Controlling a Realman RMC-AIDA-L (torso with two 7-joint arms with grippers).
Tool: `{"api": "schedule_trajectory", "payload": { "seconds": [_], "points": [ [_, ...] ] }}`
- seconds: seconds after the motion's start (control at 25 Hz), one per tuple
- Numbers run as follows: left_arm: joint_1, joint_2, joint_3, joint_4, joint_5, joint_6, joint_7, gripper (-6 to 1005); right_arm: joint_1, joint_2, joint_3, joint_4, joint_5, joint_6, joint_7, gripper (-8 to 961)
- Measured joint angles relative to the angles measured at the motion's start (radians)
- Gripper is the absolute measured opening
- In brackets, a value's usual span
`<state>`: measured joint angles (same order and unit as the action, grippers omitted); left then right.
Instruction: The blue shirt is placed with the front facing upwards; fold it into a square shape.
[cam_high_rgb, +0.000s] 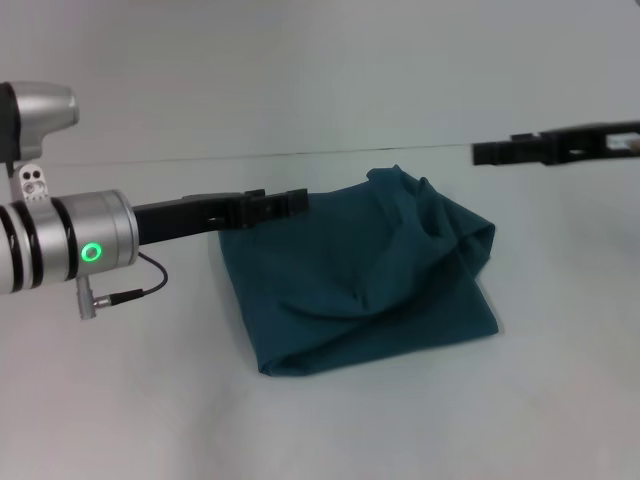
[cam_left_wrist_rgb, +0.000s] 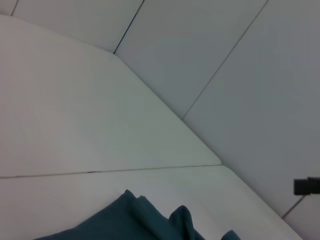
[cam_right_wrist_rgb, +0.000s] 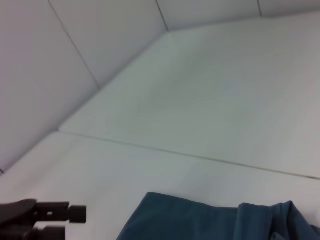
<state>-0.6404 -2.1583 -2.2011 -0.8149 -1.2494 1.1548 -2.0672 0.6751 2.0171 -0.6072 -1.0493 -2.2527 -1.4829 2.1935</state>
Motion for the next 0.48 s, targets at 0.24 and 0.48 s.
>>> {"api": "schedule_trajectory", "payload": {
  "seconds": [0.24, 0.48],
  "points": [
    [0.014, 0.004, -0.005, 0.001, 0.000, 0.008, 0.023, 781, 0.114, 0.010, -0.111, 0.005, -0.153, 0.074, 0.208, 882],
    [0.015, 0.019, -0.005, 0.004, -0.001, 0.025, 0.025, 781, 0.207, 0.018, -0.225, 0.004, -0.307, 0.051, 0.361, 883]
  ]
}}
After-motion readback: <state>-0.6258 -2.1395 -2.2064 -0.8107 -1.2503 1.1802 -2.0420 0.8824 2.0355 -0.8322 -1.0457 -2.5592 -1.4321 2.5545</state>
